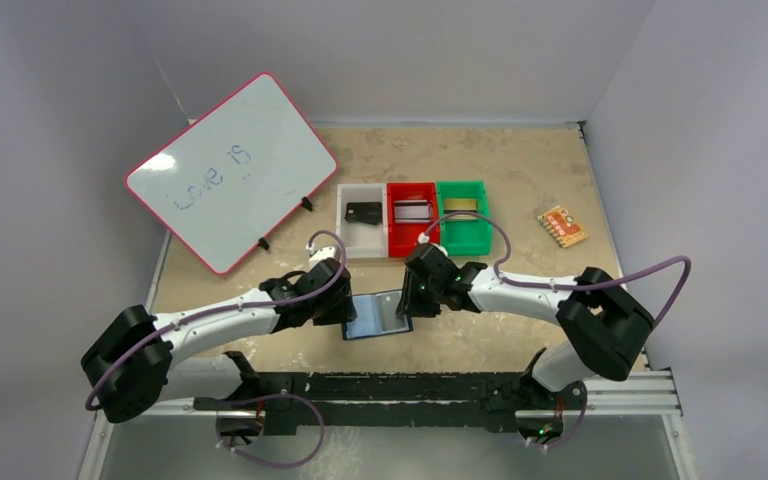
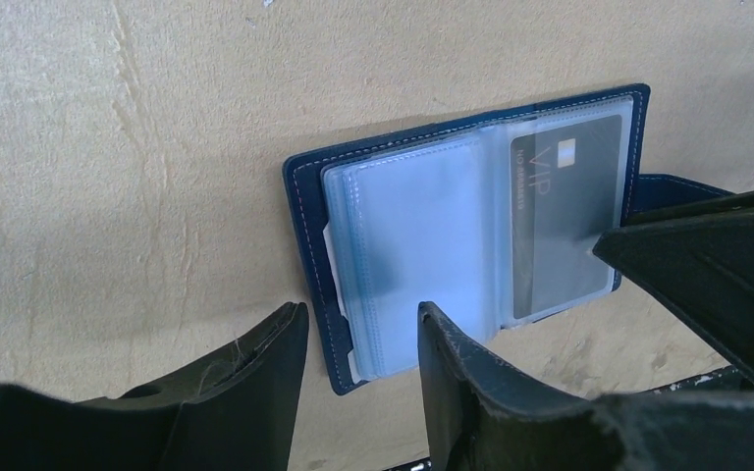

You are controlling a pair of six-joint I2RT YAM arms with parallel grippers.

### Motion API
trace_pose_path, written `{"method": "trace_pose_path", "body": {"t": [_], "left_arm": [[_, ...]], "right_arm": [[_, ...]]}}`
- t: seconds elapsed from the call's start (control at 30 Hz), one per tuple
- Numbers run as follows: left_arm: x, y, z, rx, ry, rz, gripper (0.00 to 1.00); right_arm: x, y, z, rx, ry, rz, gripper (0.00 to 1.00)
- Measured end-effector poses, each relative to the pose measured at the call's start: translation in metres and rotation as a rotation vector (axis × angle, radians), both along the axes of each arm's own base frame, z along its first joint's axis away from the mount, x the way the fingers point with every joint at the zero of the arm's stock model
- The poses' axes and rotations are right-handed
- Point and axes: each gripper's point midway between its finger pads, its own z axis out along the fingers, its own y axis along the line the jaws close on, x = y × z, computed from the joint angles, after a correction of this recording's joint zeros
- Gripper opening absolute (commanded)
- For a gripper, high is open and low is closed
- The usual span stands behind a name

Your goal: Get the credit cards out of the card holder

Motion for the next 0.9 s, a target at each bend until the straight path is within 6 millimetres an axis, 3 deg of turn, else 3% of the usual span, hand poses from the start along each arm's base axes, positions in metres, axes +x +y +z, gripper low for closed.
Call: {"method": "trace_pose_path", "body": {"t": [0.47,0.63,0.9], "left_arm": [[0.0,0.0,0.0,-0.001,0.0,-0.001,0.39],[0.0,0.0,0.0,-0.001,0.0,-0.001,0.38],[0.0,0.0,-0.001,0.003,0.003,-0.001,0.36]], "right_arm": [[0.007,0.005,0.009,0.026,-0.054,0.021,0.2],[0.008,0.006,0.013,0.032,-0.061,0.023,0.2],[0.007,0.01,0.022,0.057,-0.077,0.06,0.27]]}}
